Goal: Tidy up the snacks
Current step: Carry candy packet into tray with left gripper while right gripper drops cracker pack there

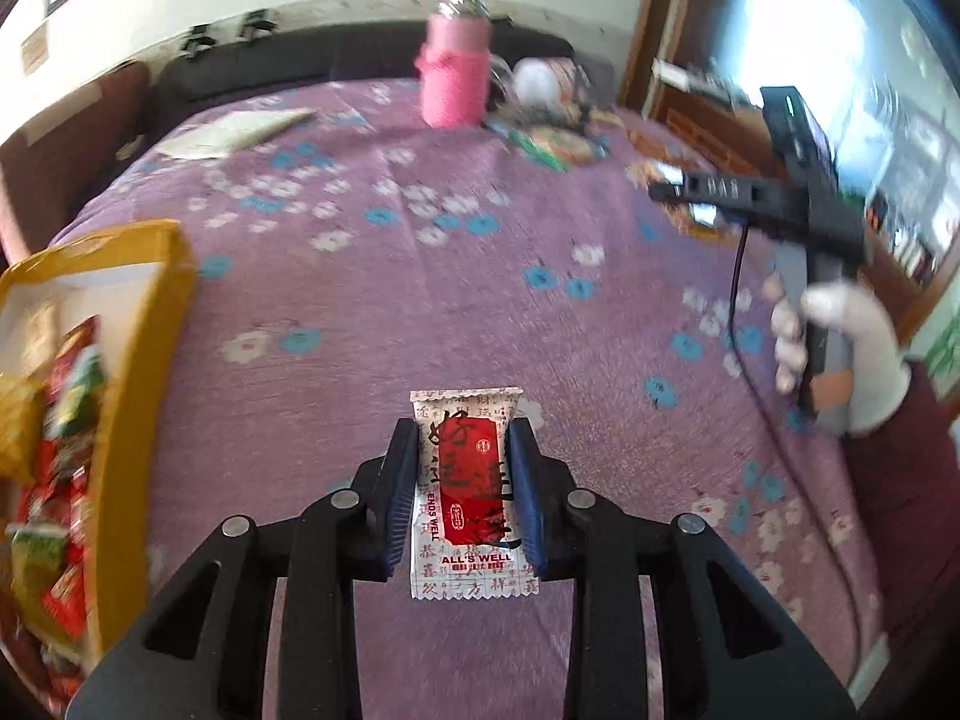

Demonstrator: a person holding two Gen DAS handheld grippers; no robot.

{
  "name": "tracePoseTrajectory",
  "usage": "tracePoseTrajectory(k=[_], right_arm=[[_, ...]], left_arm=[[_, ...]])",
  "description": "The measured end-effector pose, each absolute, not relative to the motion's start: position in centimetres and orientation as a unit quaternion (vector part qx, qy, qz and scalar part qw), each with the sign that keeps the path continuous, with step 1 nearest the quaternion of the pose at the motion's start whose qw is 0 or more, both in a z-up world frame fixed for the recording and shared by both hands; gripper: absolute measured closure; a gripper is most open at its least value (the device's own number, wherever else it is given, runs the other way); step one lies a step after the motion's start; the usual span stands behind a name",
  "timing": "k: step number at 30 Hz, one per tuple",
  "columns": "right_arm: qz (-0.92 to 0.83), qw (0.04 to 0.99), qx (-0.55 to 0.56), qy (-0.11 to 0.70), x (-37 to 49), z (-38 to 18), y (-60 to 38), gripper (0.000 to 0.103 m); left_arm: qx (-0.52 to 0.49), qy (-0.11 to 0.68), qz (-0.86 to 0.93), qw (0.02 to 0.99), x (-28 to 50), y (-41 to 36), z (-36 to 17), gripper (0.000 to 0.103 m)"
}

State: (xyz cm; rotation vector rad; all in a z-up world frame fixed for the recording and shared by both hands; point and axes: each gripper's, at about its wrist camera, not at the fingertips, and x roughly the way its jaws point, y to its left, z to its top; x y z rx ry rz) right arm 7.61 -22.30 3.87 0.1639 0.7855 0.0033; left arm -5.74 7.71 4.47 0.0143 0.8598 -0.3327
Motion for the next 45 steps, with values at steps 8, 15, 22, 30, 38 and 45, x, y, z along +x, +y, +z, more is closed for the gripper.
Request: tracePoseTrajectory(k=[8,15,22,30,38,45], right_arm=[[0.058,0.934,0.067,0.347,4.6,6.5,-17.7,0.033],[0.139,0.927,0.053,0.344,-0.1,8.3,-11.1,0.033],[0.251,0.898,0.028,0.359,-3.5,9.4,-1.4,0.033],[0.346,0.856,-0.009,0.383,-6.0,9.1,10.2,0.034],[0.375,0.833,-0.046,0.404,-6.8,7.0,17.4,0.034],[0.365,0.829,-0.072,0.417,-5.8,4.9,20.2,0.034]], left_arm=[[-0.076,0.363,-0.104,0.923,-9.9,15.4,8.4,0.076],[-0.109,0.325,-0.027,0.939,-13.0,22.4,9.8,0.076],[-0.162,0.314,0.041,0.934,-15.2,29.1,8.7,0.075],[-0.183,0.324,0.075,0.925,-14.8,32.9,7.0,0.075],[-0.194,0.336,0.091,0.917,-13.4,35.8,5.3,0.075],[-0.198,0.346,0.095,0.912,-12.3,36.9,4.2,0.074]])
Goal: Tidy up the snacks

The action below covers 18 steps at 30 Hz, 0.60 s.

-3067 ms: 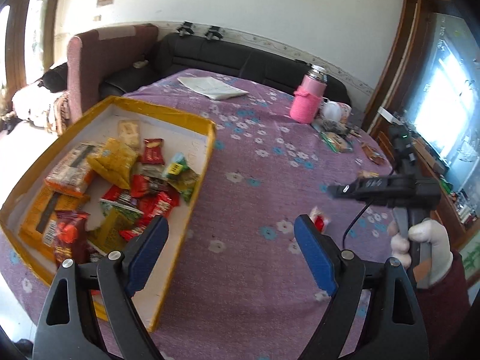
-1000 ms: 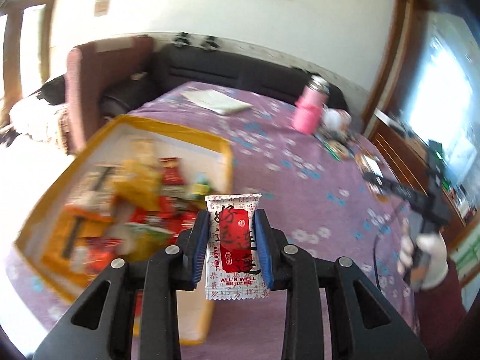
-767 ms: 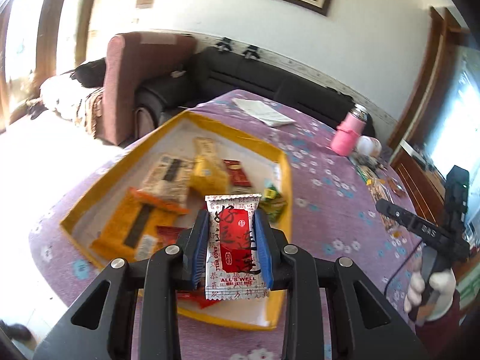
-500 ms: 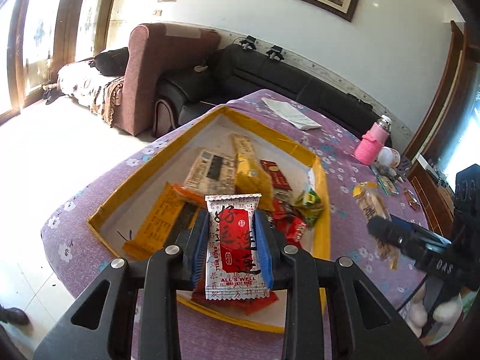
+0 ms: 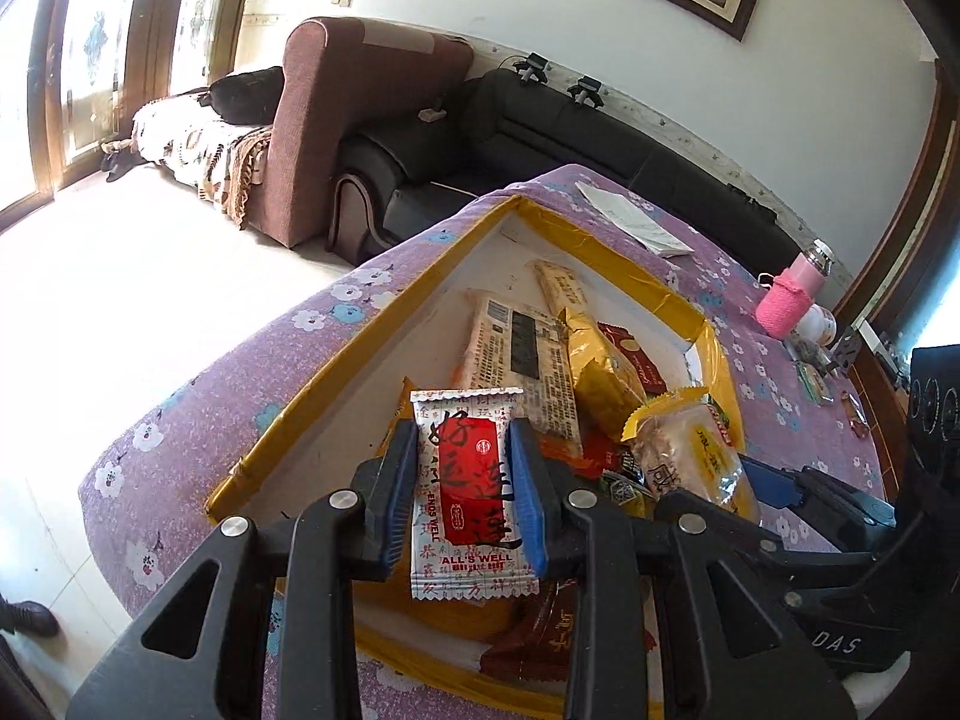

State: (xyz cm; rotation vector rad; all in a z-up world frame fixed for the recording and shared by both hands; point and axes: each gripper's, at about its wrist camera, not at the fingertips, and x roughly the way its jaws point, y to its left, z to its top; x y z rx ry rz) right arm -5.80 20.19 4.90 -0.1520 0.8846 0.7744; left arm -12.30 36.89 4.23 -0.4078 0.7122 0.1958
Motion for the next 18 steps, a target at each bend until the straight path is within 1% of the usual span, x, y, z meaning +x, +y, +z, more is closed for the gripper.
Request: tracePoseTrajectory(k=[4,6,10,14,16,18], right_arm=[[0.349,0.838,-0.08,0.411,-5.3,4.4,20.4,0.034],[0.344,0.842,-0.084,0.407,-5.2,4.4,20.4,0.033],[0.346,0.849,-0.082,0.391,-5.8,5.0,19.9,0.031],[0.349,0.855,-0.083,0.374,-6.7,6.0,19.1,0.03],[0.35,0.859,-0.077,0.366,-7.3,6.8,18.3,0.03],[0.352,0.862,-0.07,0.358,-7.9,7.5,17.5,0.03]], left_arm=[[-0.197,0.347,0.099,0.911,-12.1,36.9,4.2,0.074],[-0.198,0.347,0.099,0.912,-12.1,36.7,4.4,0.072],[-0.189,0.341,0.104,0.915,-12.4,36.3,5.1,0.062],[-0.179,0.328,0.111,0.921,-13.3,35.4,6.5,0.058],[-0.171,0.318,0.122,0.924,-14.0,34.7,7.3,0.049],[-0.163,0.312,0.132,0.927,-14.5,34.1,7.9,0.047]])
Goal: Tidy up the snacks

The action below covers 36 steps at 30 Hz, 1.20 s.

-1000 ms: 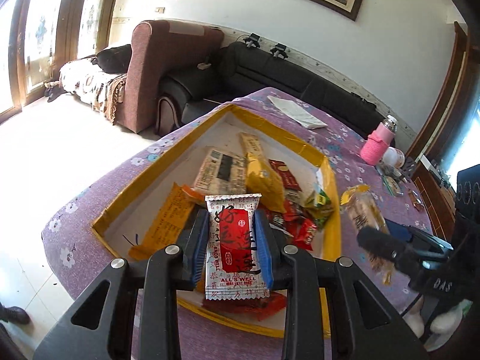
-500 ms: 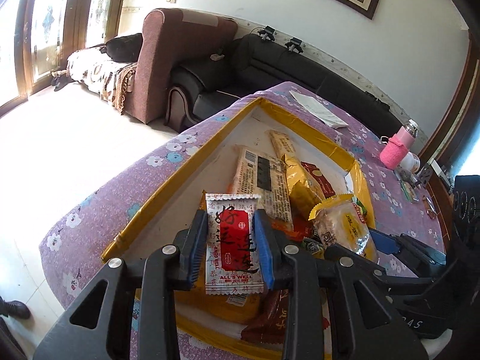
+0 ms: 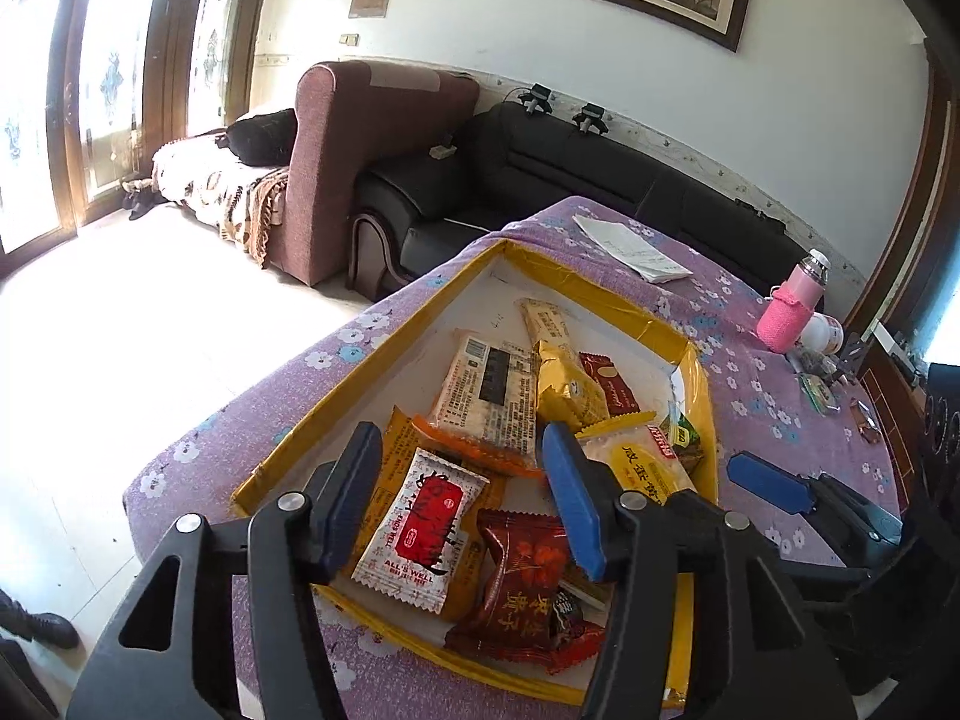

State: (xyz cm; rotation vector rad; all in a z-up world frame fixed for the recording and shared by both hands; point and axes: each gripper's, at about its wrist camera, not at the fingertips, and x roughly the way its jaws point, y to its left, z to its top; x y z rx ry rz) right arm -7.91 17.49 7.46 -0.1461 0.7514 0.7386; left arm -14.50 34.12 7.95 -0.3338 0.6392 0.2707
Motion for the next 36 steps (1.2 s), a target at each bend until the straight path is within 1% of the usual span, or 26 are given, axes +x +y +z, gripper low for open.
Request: tracePoseTrajectory(k=[2,4,6,17,23,25,27,31,36], right_arm=[[0.352,0.865,-0.064,0.351,-8.6,8.1,16.5,0.03],[0.351,0.869,-0.057,0.345,-9.1,8.6,15.4,0.03],[0.348,0.871,-0.051,0.343,-9.6,8.9,14.3,0.029],[0.339,0.88,-0.032,0.33,-11.5,9.4,9.3,0.029],[0.335,0.892,-0.049,0.298,-13.7,10.2,6.6,0.027],[0.336,0.894,-0.052,0.292,-14.3,10.3,6.1,0.026],[0.341,0.893,-0.052,0.289,-14.9,10.3,6.0,0.026],[0.353,0.889,-0.057,0.286,-16.0,9.9,6.4,0.026],[0.363,0.885,-0.064,0.283,-17.0,9.5,6.7,0.026]], left_arm=[[-0.152,0.308,0.144,0.928,-15.0,33.4,8.5,0.045],[-0.139,0.304,0.158,0.929,-15.5,32.6,9.0,0.037],[-0.13,0.299,0.165,0.931,-15.9,31.9,9.3,0.033],[-0.087,0.268,0.196,0.939,-17.6,28.4,11.6,0.023],[-0.048,0.202,0.275,0.939,-19.8,26.3,14.1,0.017],[-0.04,0.188,0.3,0.934,-20.6,25.6,14.7,0.009],[-0.037,0.198,0.294,0.934,-20.8,25.0,14.7,0.006],[-0.029,0.222,0.259,0.94,-20.4,23.5,14.0,0.006],[-0.022,0.22,0.262,0.939,-20.5,22.6,13.6,0.006]])
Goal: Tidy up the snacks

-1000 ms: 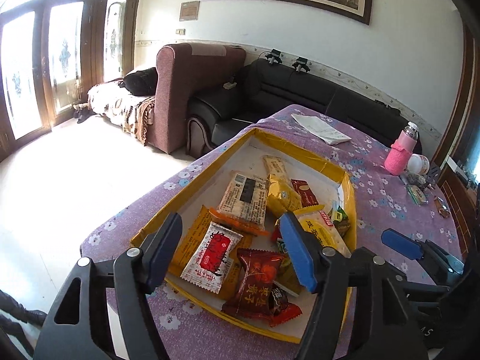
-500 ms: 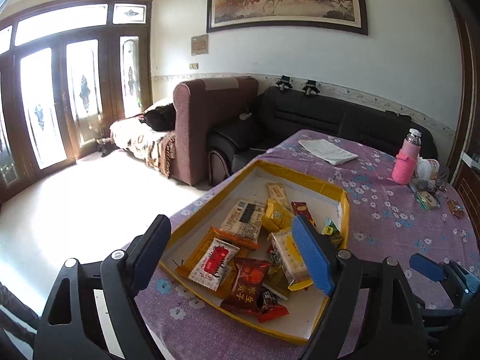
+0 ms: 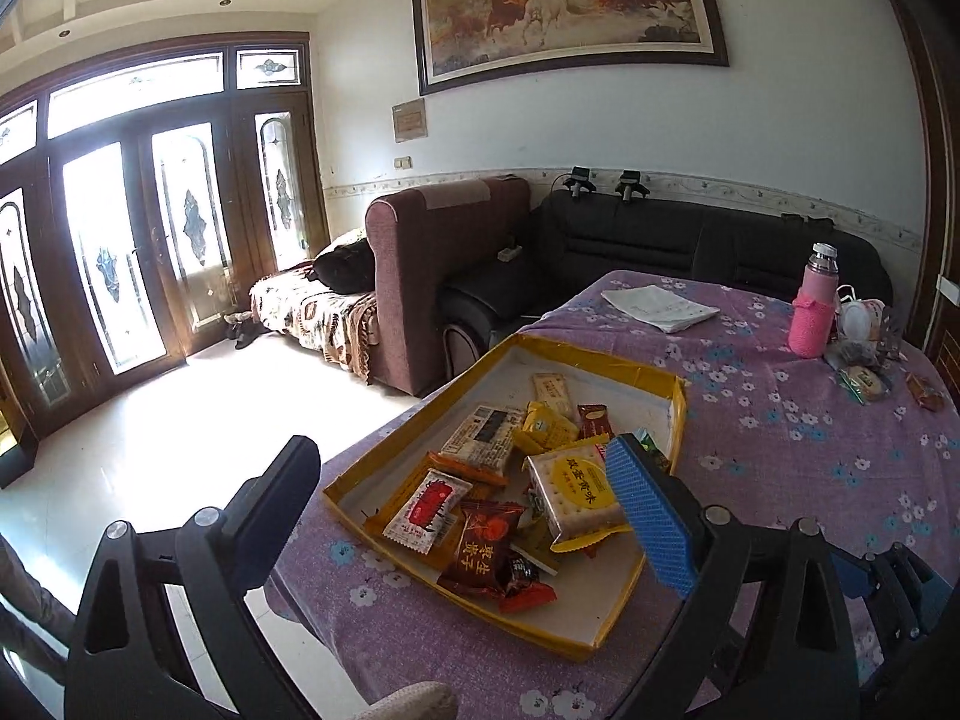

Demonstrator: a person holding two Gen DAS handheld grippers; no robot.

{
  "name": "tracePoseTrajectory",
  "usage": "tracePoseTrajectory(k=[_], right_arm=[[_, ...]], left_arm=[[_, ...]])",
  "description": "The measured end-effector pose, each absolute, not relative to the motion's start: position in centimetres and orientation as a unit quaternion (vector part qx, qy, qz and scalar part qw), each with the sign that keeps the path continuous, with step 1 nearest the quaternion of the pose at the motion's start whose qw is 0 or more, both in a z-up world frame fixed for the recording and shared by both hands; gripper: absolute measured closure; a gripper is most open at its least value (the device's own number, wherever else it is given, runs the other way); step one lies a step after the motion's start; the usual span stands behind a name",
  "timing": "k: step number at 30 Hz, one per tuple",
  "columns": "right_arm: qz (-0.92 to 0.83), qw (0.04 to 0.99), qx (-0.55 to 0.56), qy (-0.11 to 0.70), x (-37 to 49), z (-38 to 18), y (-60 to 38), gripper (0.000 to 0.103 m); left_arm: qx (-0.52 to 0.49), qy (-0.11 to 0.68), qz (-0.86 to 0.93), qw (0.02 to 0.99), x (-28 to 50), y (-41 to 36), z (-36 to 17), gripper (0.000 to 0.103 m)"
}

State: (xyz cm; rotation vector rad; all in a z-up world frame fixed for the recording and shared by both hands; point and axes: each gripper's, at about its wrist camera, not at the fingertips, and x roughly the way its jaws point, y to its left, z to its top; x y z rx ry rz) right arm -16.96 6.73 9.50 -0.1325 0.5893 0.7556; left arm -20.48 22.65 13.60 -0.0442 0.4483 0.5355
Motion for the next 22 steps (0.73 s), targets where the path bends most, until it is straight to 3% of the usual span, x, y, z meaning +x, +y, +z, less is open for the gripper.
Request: tracePoseTrajectory(k=[22], right_arm=[[0.349,0.885,-0.063,0.303,-16.4,8.3,6.8,0.025]], left_arm=[[-0.068,0.269,0.217,0.936,-18.7,22.6,11.4,0.006]])
